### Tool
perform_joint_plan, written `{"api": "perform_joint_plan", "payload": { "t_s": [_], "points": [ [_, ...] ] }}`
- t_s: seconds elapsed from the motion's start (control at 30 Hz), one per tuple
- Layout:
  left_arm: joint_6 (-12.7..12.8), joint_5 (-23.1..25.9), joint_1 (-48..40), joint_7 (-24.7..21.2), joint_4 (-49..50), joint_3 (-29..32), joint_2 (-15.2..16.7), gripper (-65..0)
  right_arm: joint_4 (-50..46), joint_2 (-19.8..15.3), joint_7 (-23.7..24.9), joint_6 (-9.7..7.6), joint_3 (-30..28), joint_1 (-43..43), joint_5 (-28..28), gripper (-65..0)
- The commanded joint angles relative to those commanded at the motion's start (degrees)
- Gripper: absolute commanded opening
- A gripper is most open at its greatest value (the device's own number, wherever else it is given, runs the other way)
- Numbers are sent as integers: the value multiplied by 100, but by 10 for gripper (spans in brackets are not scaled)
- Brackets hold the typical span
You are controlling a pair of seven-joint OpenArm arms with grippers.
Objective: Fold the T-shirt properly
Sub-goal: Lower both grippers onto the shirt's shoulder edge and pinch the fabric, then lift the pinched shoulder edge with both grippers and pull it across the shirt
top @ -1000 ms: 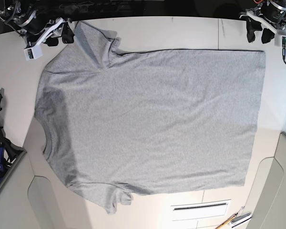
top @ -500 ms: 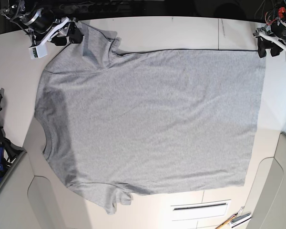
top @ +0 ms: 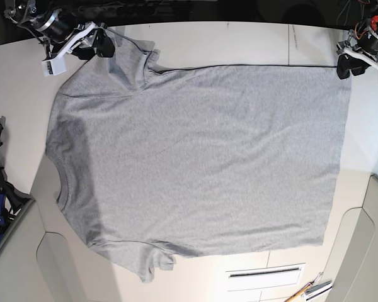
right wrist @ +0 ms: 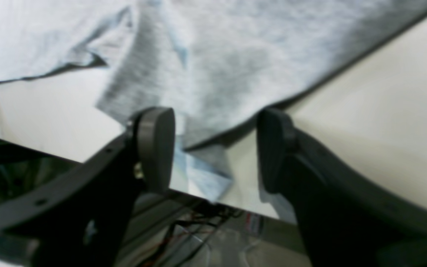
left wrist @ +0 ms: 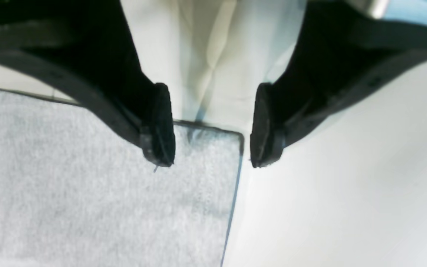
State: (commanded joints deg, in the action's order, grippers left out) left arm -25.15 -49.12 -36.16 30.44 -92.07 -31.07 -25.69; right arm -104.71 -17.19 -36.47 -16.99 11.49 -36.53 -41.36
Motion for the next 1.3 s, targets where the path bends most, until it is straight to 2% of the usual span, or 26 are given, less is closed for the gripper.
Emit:
{"api": "perform_joint_plan", "payload": {
  "t_s": [0.4, 0.77, 0.87, 1.03, 1.1, 1.2, 1.23, 1.3],
  "points": [
    [0, -407, 0, 0, 0, 0, 0, -289, 2, 90, 24, -37, -26, 0, -22, -299],
    [-2, -435, 13, -22, 0, 9, 31, -289, 2, 122, 46, -37, -37, 0, -22, -301],
    [-20, -490, 15, -22, 0, 131, 31, -290, 2, 229, 44, -37, -37, 0, -22, -301],
    [-15, -260, 15, -382, 0, 415, 31, -294, 2, 308, 46, -37, -76, 0, 0, -301],
    [-15, -240, 15, -407, 0, 417, 26, -362, 2, 308, 46, -37, -76, 0, 0, -301],
    [-13, -249, 15, -411, 0, 417, 28, -519, 2, 308, 68, -37, -76, 0, 0, -304],
    [-15, -249, 15, -448, 0, 417, 31, -557, 2, 308, 68, -37, -76, 0, 0, -344],
    [-13, -249, 13, -492, 0, 417, 28, -629, 2, 308, 68, -37, -76, 0, 13, -475]
  ]
}}
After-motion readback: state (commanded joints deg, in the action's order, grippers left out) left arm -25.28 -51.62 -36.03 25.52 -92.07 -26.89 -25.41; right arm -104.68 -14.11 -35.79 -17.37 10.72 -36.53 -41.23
